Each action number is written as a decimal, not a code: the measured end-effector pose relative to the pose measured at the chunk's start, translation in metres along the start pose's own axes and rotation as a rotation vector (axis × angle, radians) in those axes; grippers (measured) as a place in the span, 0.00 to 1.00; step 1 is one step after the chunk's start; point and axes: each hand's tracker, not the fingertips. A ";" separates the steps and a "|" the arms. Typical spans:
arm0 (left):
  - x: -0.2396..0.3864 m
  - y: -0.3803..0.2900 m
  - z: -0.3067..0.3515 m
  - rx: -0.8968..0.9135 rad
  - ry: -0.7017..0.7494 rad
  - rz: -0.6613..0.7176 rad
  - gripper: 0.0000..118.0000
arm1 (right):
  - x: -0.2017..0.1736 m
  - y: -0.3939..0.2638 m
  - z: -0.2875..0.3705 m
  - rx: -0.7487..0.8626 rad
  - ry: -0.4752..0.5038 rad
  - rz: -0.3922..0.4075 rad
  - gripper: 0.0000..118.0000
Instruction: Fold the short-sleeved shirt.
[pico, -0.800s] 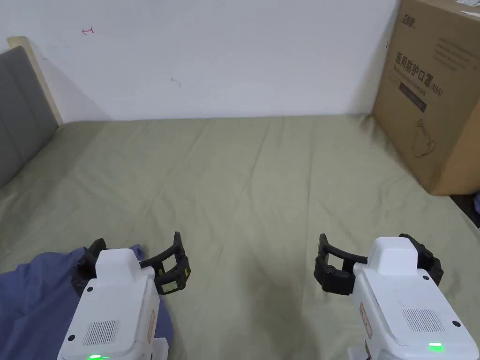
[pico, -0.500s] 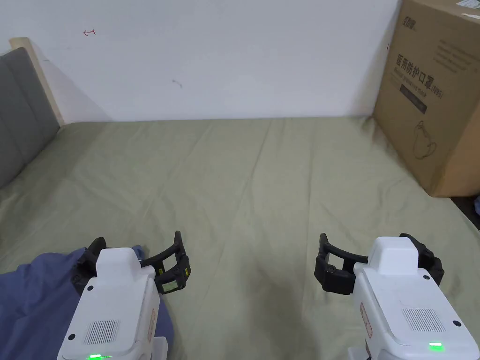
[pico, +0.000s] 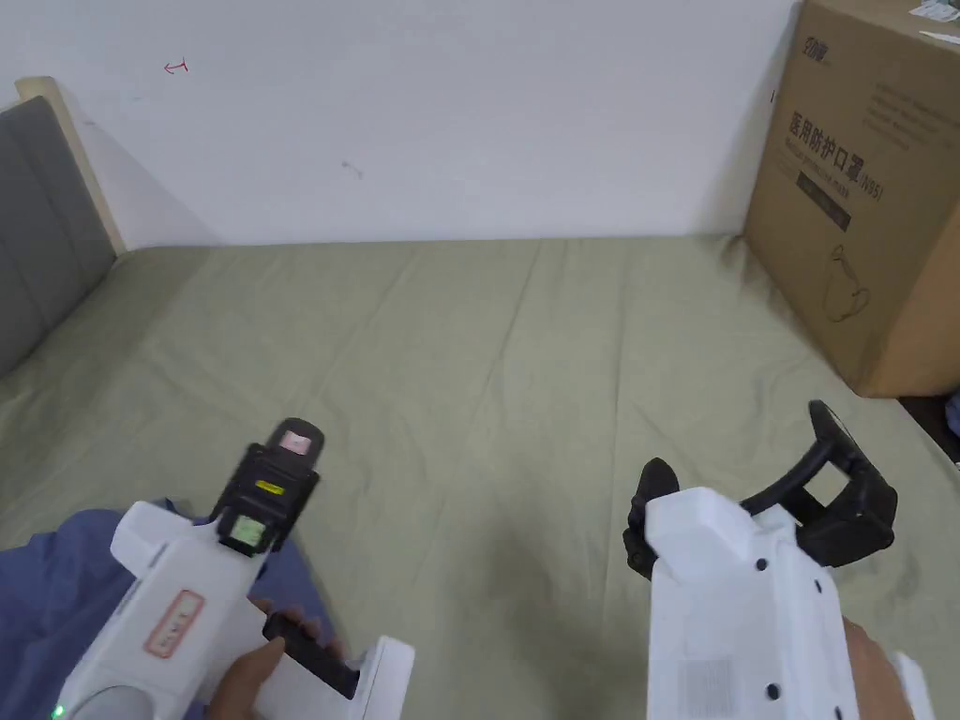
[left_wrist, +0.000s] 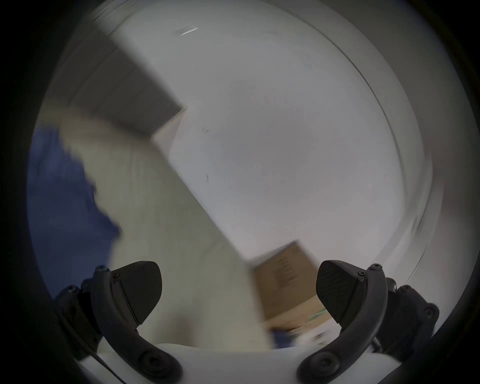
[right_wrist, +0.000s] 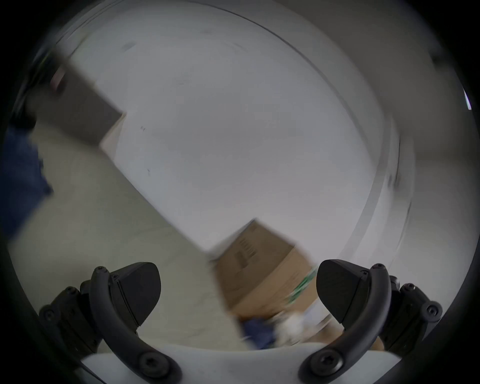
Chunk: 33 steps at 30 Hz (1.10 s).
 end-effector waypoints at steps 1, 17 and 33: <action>-0.004 0.002 0.002 0.009 -0.005 0.103 1.00 | -0.004 0.001 0.002 0.037 -0.037 0.074 0.99; 0.048 -0.067 -0.012 0.130 0.306 -1.318 1.00 | 0.046 -0.038 -0.020 -0.301 0.333 -0.976 0.99; 0.048 -0.063 -0.005 0.115 0.273 -1.257 1.00 | 0.042 -0.036 -0.019 -0.304 0.334 -0.939 0.99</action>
